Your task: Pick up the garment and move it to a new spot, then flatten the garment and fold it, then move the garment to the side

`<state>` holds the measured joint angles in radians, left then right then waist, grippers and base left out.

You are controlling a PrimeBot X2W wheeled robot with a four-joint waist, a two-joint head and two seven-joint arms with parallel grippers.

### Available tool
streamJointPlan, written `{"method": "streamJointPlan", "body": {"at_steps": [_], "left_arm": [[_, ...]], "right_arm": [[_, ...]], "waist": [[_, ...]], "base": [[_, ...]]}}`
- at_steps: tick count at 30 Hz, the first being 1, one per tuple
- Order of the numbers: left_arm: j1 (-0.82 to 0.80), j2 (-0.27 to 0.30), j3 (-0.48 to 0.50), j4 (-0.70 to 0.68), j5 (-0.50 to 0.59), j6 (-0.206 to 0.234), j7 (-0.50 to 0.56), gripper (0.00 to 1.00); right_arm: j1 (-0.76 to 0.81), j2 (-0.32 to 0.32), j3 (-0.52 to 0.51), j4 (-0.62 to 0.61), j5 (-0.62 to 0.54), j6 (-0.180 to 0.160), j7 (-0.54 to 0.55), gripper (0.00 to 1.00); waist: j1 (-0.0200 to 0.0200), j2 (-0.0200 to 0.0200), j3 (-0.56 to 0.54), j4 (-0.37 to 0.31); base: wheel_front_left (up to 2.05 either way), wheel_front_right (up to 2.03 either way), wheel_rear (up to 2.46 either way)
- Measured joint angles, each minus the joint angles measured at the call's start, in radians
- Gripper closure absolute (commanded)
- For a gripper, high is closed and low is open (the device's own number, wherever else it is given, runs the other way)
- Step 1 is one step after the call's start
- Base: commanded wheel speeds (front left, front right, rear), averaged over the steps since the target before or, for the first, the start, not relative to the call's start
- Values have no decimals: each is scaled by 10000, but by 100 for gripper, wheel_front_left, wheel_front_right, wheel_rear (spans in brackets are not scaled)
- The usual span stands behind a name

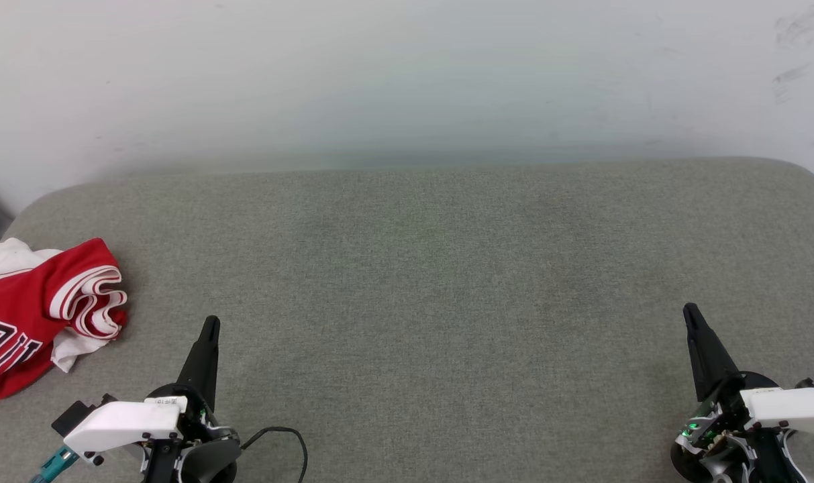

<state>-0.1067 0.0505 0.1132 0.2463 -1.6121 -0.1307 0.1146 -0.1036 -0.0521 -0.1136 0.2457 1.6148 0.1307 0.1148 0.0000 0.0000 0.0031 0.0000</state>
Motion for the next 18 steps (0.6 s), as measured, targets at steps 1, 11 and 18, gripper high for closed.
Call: {"method": "streamJointPlan", "body": {"at_steps": [1, 11, 18], "left_arm": [[0, 0, 0, 0, 0, 0, 0, 100], [0, 0, 0, 0, 0, 0, 0, 100], [0, 0, 0, 0, 0, 0, 0, 100]], "right_arm": [[0, 0, 0, 0, 0, 0, 0, 100], [0, 0, 0, 0, 0, 0, 0, 100], [0, 0, 0, 0, 0, 0, 0, 100]], "waist": [[0, 0, 0, 0], [0, 0, 0, 0], [0, 0, 0, 0]], "base": [[0, 0, 0], [0, 0, 0], [0, 0, 0]]}}
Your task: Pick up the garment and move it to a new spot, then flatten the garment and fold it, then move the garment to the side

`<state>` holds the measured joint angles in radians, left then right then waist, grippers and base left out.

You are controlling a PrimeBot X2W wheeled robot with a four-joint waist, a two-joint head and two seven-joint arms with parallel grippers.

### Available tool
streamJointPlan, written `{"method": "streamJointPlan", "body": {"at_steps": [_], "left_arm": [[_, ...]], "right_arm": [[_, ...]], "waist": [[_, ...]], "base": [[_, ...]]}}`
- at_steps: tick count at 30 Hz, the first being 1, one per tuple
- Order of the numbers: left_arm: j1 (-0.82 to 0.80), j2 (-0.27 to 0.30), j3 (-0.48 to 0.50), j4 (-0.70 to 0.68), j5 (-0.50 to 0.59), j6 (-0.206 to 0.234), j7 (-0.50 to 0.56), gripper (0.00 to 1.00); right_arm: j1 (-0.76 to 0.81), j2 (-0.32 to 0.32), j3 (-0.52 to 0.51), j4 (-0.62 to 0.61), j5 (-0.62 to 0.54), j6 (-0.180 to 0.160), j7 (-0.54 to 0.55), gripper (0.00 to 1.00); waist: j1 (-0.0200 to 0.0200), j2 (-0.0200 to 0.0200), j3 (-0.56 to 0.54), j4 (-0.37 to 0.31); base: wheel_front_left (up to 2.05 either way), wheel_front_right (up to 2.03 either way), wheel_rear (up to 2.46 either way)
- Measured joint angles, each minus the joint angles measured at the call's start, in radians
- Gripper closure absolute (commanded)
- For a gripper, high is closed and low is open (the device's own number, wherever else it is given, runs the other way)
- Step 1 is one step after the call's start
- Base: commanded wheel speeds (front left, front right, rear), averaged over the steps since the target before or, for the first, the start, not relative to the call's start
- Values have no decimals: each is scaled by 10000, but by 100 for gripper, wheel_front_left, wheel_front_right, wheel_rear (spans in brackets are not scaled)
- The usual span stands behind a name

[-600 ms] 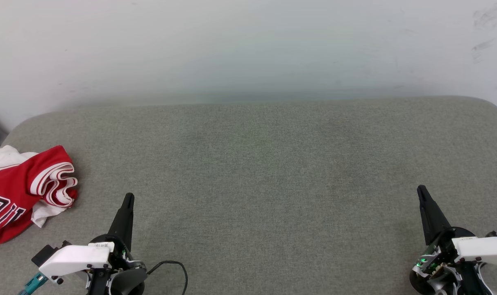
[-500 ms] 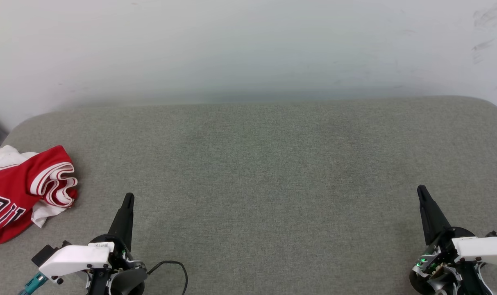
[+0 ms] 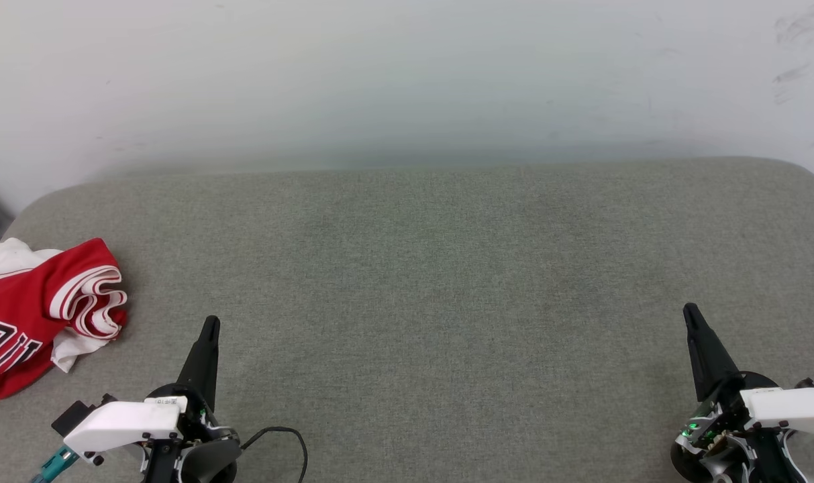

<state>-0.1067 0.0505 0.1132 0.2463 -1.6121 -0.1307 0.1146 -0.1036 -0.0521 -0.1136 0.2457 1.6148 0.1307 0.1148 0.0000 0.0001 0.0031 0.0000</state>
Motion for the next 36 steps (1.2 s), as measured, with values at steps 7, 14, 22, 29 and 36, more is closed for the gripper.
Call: {"method": "streamJointPlan", "body": {"at_steps": [7, 14, 22, 29, 36], "left_arm": [[0, 0, 0, 0, 0, 0, 0, 100], [0, 0, 0, 0, 0, 0, 0, 100], [116, -15, -25, 176, 0, 2, -6, 0], [453, -40, -84, 280, 38, 2, -226, 0], [453, -40, 81, 75, 924, 92, -570, 0]], "right_arm": [[0, 0, 0, 0, 0, 0, 0, 100], [0, 0, 0, 0, 0, 0, 0, 100], [137, 4, 2, 176, 4, 0, 0, 0], [475, 8, 48, 353, -104, -2, -198, 0], [475, 10, 4, 46, -1112, 0, -546, 0]], "waist": [[1, 0, 0, 0], [0, 0, 0, 0], [1, 0, 0, 0], [0, 0, 7, 0], [0, 0, 23, -2]], "base": [[0, 0, 0], [0, 0, 0], [0, 0, 0], [0, 0, 0], [0, 0, 0]]}}
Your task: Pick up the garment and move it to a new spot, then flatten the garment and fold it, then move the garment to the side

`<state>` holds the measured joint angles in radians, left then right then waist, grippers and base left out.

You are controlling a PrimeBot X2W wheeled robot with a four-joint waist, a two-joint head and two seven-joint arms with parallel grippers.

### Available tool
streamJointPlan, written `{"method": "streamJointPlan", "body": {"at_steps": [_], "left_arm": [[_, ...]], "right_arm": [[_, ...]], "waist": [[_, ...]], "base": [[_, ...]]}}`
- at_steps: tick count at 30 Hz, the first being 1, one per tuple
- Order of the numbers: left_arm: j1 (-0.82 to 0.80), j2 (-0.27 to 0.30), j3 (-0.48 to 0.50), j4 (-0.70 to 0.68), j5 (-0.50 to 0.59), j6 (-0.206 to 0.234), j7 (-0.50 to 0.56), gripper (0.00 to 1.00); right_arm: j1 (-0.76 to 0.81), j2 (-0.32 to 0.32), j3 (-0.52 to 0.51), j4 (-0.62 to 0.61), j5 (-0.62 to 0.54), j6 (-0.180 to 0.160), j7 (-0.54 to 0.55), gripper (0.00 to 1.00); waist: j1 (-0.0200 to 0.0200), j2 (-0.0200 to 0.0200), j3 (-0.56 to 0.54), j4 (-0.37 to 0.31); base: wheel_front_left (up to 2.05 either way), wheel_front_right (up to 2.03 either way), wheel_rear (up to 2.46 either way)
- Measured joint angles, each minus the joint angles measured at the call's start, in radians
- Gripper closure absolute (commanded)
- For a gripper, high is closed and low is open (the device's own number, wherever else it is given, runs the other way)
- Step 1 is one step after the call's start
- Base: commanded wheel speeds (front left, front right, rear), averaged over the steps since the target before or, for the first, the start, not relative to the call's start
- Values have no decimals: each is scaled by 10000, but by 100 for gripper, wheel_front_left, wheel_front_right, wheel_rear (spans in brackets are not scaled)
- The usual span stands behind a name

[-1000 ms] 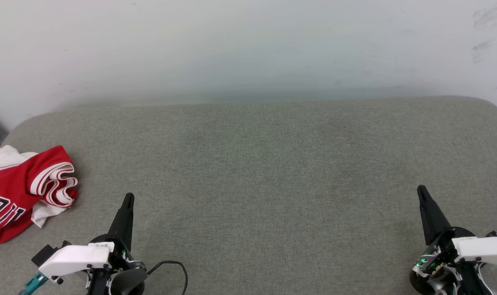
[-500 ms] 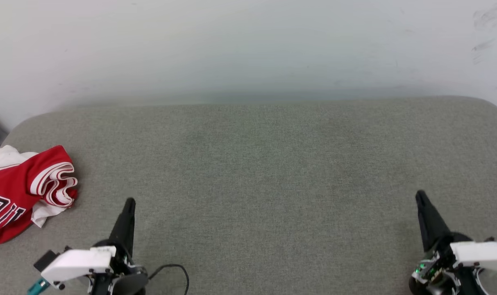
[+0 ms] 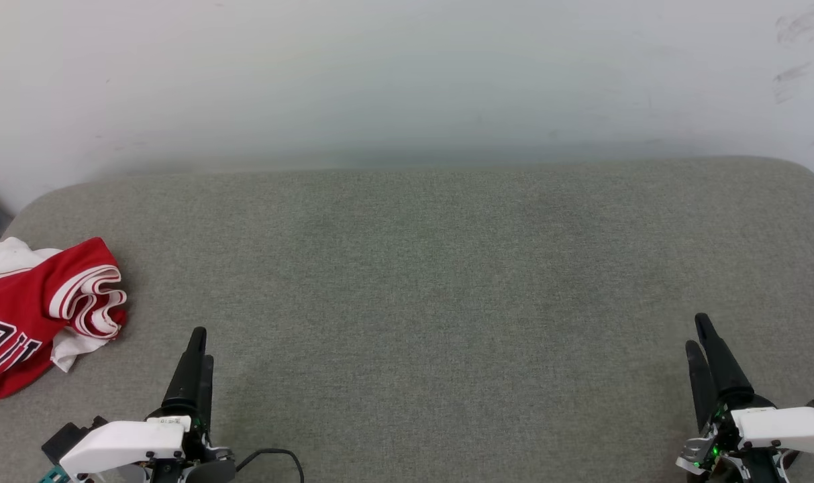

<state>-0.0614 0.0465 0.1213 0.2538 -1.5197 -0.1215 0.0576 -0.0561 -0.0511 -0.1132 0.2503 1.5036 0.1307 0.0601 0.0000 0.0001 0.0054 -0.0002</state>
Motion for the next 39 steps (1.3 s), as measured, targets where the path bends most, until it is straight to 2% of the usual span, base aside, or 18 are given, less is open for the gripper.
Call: {"method": "streamJointPlan", "body": {"at_steps": [7, 19, 28, 39], "left_arm": [[-4, 2, 17, -556, 1582, 422, -303, 0], [28, 4, -545, -1237, 4349, 1317, -792, 0], [133, 6, -796, -1365, 6013, 1569, -1104, 0], [192, 12, -1057, -1534, 7762, 1666, -1475, 0]], "right_arm": [[-3, 4, 4, -619, -1726, 0, -309, 0], [12, 4, 380, -1279, -4922, 0, -792, 0], [196, 4, 587, -1544, -6671, 0, -1133, 0], [343, 4, 859, -1684, -8349, 0, -1482, 0]], "waist": [[0, 0, 15, 9], [0, 0, 37, 41], [0, 0, 43, 62], [0, 0, 48, 93]], "base": [[0, 0, 0], [0, 0, 0], [0, 0, 0], [0, 0, 0]]}}
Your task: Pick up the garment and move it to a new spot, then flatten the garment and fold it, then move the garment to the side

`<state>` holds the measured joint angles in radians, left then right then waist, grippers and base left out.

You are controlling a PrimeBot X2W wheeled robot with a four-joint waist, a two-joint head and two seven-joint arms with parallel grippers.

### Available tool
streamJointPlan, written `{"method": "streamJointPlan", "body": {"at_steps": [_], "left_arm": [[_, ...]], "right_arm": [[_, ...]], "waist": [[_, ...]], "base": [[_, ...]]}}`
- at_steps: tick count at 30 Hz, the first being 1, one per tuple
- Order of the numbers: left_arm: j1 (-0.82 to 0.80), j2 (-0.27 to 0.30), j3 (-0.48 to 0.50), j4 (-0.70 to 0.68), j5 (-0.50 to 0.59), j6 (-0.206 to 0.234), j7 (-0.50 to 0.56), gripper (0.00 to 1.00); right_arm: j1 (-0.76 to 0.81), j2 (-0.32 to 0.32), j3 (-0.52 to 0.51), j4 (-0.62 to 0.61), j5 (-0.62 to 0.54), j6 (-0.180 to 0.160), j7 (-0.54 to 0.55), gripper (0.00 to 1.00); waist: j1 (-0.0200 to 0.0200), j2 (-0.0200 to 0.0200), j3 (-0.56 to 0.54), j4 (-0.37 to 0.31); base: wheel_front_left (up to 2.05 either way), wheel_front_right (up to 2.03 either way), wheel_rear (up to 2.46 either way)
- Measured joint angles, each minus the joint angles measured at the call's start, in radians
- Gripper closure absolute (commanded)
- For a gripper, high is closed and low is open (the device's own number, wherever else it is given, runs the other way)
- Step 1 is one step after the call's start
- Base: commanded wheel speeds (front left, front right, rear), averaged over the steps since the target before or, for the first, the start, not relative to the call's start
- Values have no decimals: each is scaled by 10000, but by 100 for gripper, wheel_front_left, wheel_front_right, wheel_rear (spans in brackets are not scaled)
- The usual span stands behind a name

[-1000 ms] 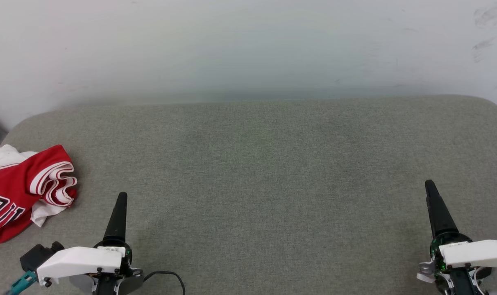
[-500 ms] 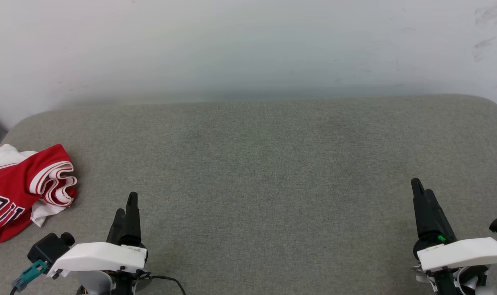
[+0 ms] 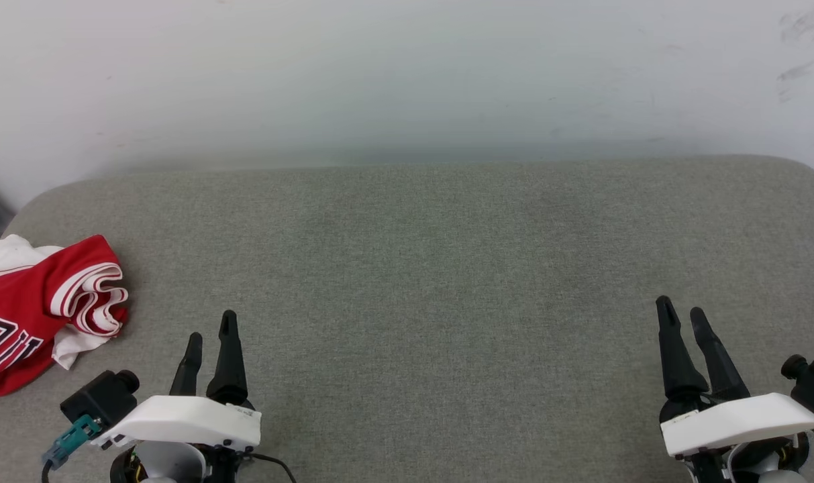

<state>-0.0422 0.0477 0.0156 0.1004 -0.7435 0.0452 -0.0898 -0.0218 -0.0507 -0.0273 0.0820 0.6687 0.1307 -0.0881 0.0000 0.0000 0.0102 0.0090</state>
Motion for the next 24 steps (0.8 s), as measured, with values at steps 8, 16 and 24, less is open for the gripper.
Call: {"method": "streamJointPlan", "body": {"at_steps": [8, 16, 24], "left_arm": [[132, 27, -163, -138, 1062, 157, -228, 0], [182, 88, -385, -313, 2188, 201, -510, 0], [291, 88, -504, -405, 3104, 343, -734, 0]], "right_arm": [[24, 0, 136, -161, -1101, 0, -259, 0], [91, 0, 244, -412, -2305, 0, -522, 0], [204, -2, 244, -531, -3158, 0, -748, 0]], "waist": [[0, 0, -2, 21], [0, 0, 5, 43], [0, 0, -2, 66]], "base": [[0, 0, 0], [0, 0, 0], [0, 0, 0]]}}
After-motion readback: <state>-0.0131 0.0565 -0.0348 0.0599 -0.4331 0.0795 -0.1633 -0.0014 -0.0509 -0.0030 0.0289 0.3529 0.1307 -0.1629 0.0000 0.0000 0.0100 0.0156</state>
